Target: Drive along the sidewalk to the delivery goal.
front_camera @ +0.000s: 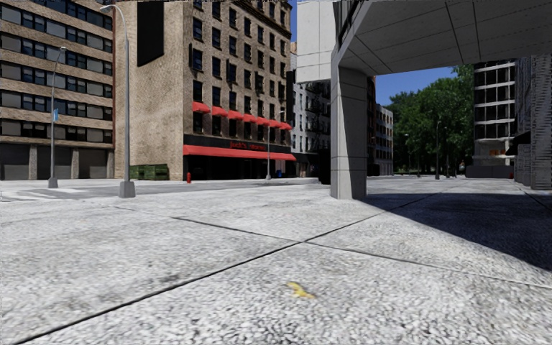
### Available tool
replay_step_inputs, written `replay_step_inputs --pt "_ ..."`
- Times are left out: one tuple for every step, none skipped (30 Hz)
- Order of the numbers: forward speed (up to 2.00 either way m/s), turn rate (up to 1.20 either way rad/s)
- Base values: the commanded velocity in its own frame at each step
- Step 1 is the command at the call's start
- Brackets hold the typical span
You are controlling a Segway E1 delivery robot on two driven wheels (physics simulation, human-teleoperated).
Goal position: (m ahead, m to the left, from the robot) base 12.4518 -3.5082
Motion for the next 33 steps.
replay_step_inputs --pt "2.0 -0.58" --pt "2.0 -0.58" --pt "2.0 -0.58" --pt "2.0 -0.58" --pt "2.0 -0.58" --pt "2.0 -0.58" --pt "2.0 -0.58" --pt "2.0 -0.58" --pt "2.0 -0.58" --pt "2.0 -0.58" --pt "2.0 -0.58" --pt "2.0 -0.58" --pt "2.0 -0.58" --pt "2.0 -0.58" --pt "2.0 -0.58" --pt "2.0 -0.58" --pt "2.0 -0.58" --pt "2.0 -0.58" --pt "2.0 -0.58" --pt "2.0 -0.58" --pt "2.0 -0.58" --pt "2.0 -0.58" --pt "2.0 -0.58" --pt "2.0 -0.58" --pt "2.0 -0.58" --pt "2.0 -0.57" --pt "2.0 -0.57" --pt "2.0 -0.56" --pt "2.0 0.0" --pt "2.0 0.0" --pt "2.0 0.0" --pt "2.0 0.0" --pt "2.0 0.0"
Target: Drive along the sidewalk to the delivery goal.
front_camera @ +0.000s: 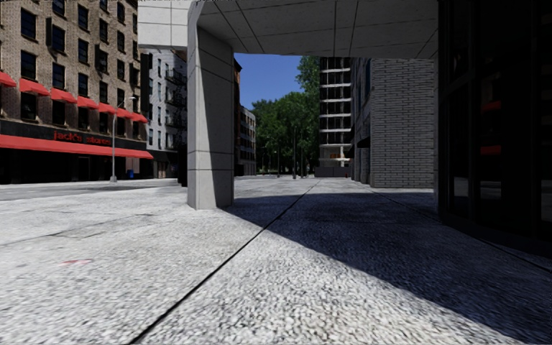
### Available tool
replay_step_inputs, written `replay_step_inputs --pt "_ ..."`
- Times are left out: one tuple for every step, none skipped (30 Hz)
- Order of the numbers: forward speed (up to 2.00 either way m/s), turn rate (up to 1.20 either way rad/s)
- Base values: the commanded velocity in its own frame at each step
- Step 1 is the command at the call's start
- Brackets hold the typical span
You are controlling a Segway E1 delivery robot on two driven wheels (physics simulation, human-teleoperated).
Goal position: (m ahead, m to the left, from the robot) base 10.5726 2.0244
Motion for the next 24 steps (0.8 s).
replay_step_inputs --pt "2.0 0.0" --pt "2.0 0.0" --pt "2.0 0.0" --pt "2.0 0.0" --pt "2.0 0.0" --pt "2.0 0.0" --pt "2.0 0.0" --pt "2.0 0.0" --pt "2.0 0.0" --pt "2.0 0.0" --pt "2.0 0.0" --pt "2.0 0.0" --pt "2.0 0.0" --pt "2.0 0.0" --pt "2.0 0.0" --pt "2.0 0.0" --pt "2.0 0.0" --pt "2.0 0.0" --pt "2.0 0.0" --pt "2.0 0.0" --pt "2.0 0.0" --pt "2.0 0.0" --pt "2.0 0.0" --pt "2.0 0.0"
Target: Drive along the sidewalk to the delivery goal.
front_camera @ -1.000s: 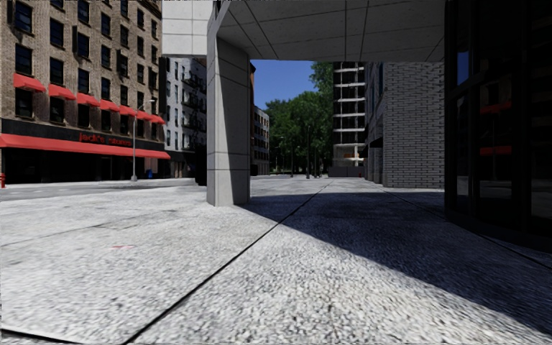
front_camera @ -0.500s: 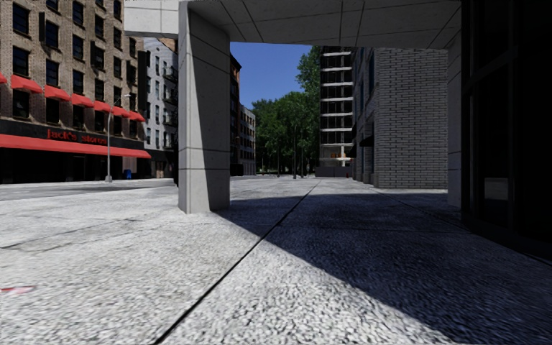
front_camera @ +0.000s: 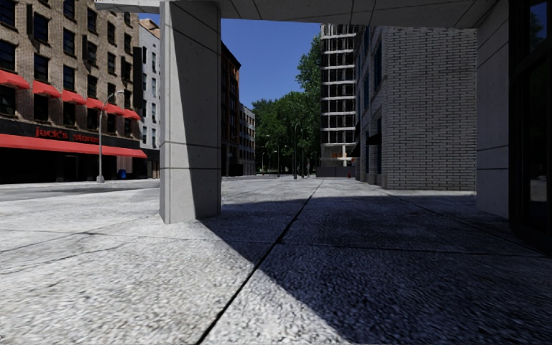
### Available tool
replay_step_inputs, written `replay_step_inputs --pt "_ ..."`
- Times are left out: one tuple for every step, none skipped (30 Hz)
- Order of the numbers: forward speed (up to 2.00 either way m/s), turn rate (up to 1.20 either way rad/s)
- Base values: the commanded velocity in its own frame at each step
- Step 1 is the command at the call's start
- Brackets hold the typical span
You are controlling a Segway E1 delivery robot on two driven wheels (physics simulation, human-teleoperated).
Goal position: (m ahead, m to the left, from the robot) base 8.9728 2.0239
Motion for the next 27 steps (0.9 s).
replay_step_inputs --pt "2.0 0.0" --pt "2.0 0.0" --pt "2.0 0.0" --pt "2.0 0.0" --pt "2.0 0.0" --pt "2.0 0.0" --pt "2.0 0.0" --pt "2.0 0.0" --pt "2.0 0.0" --pt "2.0 0.0" --pt "2.0 0.0" --pt "2.0 0.0" --pt "2.0 0.0" --pt "2.0 0.0" --pt "2.0 0.0" --pt "2.0 0.0" --pt "2.0 0.0" --pt "2.0 0.0" --pt "2.0 0.0" --pt "2.0 0.0" --pt "2.0 0.0" --pt "2.0 0.0" --pt "2.0 0.0" --pt "2.0 0.0" --pt "2.0 0.0" --pt "2.0 0.0" --pt "2.0 0.0"
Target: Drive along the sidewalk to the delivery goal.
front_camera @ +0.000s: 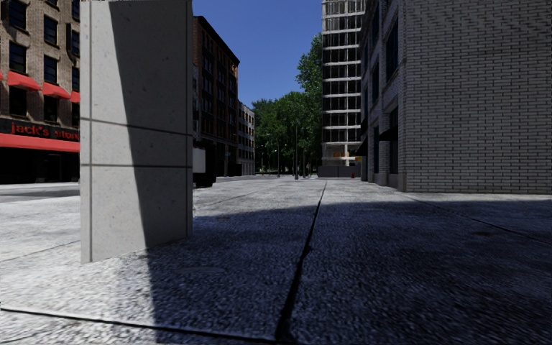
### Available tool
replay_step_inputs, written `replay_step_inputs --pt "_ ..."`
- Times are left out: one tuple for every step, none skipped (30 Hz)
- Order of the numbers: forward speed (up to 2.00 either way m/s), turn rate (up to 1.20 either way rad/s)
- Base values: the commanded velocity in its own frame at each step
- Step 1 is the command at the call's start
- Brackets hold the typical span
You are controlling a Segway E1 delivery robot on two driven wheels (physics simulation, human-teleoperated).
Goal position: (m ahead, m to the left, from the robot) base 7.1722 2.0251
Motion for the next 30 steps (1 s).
replay_step_inputs --pt "2.0 0.0" --pt "2.0 0.0" --pt "2.0 0.0" --pt "2.0 0.0" --pt "2.0 0.0" --pt "2.0 0.0" --pt "2.0 0.0" --pt "2.0 0.0" --pt "2.0 0.0" --pt "2.0 0.0" --pt "2.0 0.0" --pt "2.0 0.0" --pt "2.0 0.0" --pt "2.0 0.0" --pt "2.0 0.0" --pt "2.0 0.0" --pt "2.0 0.0" --pt "2.0 0.0" --pt "2.0 0.0" --pt "2.0 0.0" --pt "2.0 0.0" --pt "2.0 0.0" --pt "2.0 0.0" --pt "2.0 0.0" --pt "2.0 0.0" --pt "2.0 0.0" --pt "2.0 0.0" --pt "2.0 0.0" --pt "2.0 0.02" --pt "2.0 0.08"
